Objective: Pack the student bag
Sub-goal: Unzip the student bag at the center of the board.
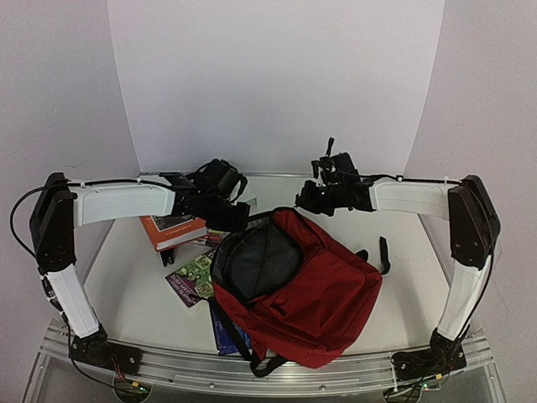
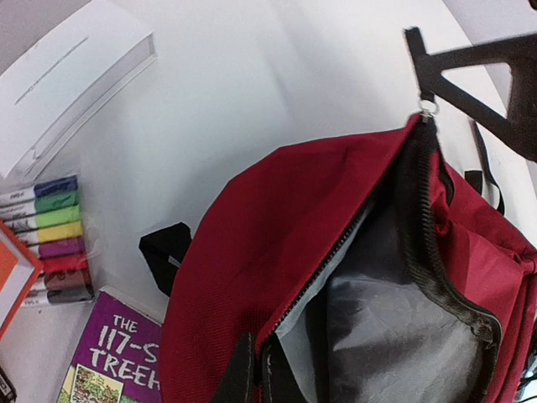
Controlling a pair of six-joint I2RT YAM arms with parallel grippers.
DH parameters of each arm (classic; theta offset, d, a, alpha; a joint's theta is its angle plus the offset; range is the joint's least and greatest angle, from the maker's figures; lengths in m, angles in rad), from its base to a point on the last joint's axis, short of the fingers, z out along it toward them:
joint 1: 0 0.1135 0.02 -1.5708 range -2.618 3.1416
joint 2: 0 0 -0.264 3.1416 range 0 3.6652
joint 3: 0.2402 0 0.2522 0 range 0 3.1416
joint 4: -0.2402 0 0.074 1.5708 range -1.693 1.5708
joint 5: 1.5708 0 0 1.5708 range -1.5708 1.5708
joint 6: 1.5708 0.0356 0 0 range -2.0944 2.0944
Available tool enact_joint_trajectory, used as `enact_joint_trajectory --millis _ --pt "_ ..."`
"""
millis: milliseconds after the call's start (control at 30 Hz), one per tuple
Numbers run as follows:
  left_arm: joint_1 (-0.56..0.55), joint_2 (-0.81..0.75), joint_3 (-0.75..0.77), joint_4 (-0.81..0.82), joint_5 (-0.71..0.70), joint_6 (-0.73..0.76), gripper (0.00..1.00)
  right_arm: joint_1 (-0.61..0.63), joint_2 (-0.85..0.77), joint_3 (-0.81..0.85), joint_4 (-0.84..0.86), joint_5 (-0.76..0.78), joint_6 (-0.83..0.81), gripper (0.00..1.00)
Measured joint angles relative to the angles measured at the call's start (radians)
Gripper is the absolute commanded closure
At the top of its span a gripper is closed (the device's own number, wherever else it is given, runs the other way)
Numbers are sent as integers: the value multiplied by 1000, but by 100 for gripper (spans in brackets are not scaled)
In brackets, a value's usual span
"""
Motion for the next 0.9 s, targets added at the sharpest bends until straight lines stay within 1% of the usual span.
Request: enact_joint_trajectory --millis 167,267,667,733,800,900 --pt "71 -78 -102 26 11 -93 100 12 0 -9 4 -8 2 100" --pt "98 -117 -158 43 24 -133 100 15 0 -47 17 -14 6 100" --pt "135 -176 -318 53 42 -258 100 14 0 -166 77 -38 22 100" --pt "147 -198 -340 39 41 -269 95 12 0 -186 80 -37 26 100" --pt "155 -219 -353 35 49 -261 85 12 0 -201 82 -42 26 100" --pt "164 -243 -351 32 79 -209 69 9 0 -207 86 -52 24 100"
